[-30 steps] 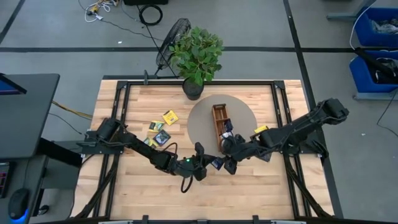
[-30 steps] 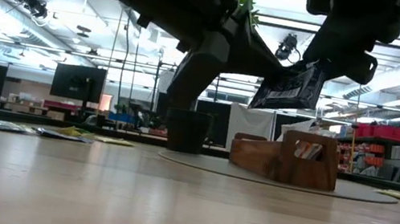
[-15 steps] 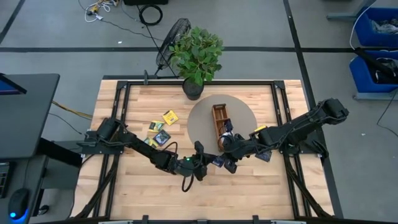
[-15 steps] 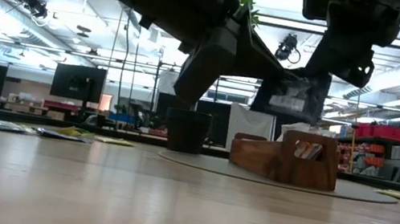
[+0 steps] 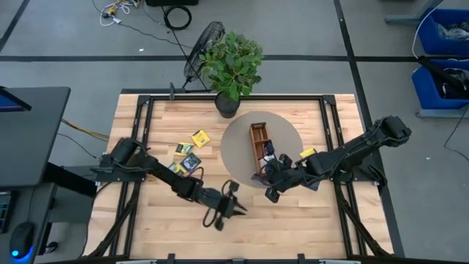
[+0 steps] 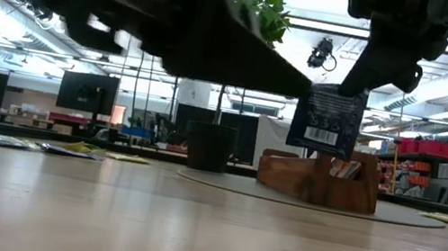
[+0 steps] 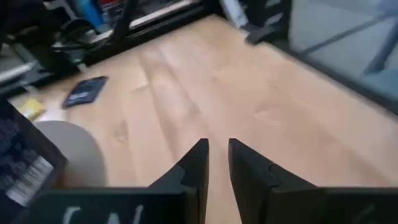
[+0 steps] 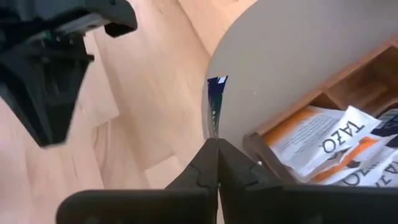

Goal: Pick & Place Tea
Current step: Put the purple tea bag into the middle section of the wooden organizer

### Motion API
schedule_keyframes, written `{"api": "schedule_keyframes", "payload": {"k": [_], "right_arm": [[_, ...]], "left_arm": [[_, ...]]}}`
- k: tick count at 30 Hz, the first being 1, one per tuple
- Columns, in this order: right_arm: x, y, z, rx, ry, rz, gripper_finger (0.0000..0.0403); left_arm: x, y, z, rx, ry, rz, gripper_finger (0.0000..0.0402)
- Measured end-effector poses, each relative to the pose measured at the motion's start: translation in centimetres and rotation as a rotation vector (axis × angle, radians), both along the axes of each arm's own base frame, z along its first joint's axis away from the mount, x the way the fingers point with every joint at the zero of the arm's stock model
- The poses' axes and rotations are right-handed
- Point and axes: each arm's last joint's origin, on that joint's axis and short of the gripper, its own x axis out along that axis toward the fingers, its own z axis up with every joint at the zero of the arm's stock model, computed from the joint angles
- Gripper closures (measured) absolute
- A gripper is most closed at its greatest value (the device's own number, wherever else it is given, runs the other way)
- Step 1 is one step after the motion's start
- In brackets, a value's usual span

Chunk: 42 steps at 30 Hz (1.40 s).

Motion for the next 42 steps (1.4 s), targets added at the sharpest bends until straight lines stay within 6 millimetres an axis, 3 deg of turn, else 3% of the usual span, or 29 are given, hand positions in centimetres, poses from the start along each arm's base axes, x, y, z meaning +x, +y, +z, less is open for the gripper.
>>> {"api": "schedule_keyframes", "payload": {"k": [7, 12, 16, 22, 28, 35, 42], "right_arm": [[-0.5, -1.8, 1.1, -0.001, -0.024, -0.112, 0.0402], [-1.8, -4.2, 3.1, 0.0, -0.09, -0.274, 0.0402], [-2.4, -6.1, 4.1, 0.034, -0.137, -0.409, 0.0403], [-2.0, -8.6, 3.8, 0.06, -0.147, -0.59, 0.0403], [-0.9, -9.6, 2.0, 0.1, -0.093, -0.688, 0.0403], [0.0, -9.7, 0.2, 0.129, -0.03, -0.755, 0.0403], [0.0, -9.8, -0.2, 0.14, -0.015, -0.803, 0.0403]], "left_arm": [[-4.6, 1.9, -0.6, -0.146, -0.101, -0.051, 0.0353], [-8.1, 3.9, -0.8, -0.158, -0.179, 0.044, 0.0358], [-9.7, 5.0, -0.2, -0.154, -0.199, 0.108, 0.0358], [-10.7, 5.8, 0.6, -0.176, -0.224, 0.142, 0.0358], [-11.1, 6.2, 0.5, -0.155, -0.214, 0.2, 0.0358], [-11.1, 6.3, 0.3, -0.118, -0.205, 0.194, 0.0358], [-11.1, 6.3, 0.3, -0.056, -0.218, 0.198, 0.0358]]}}
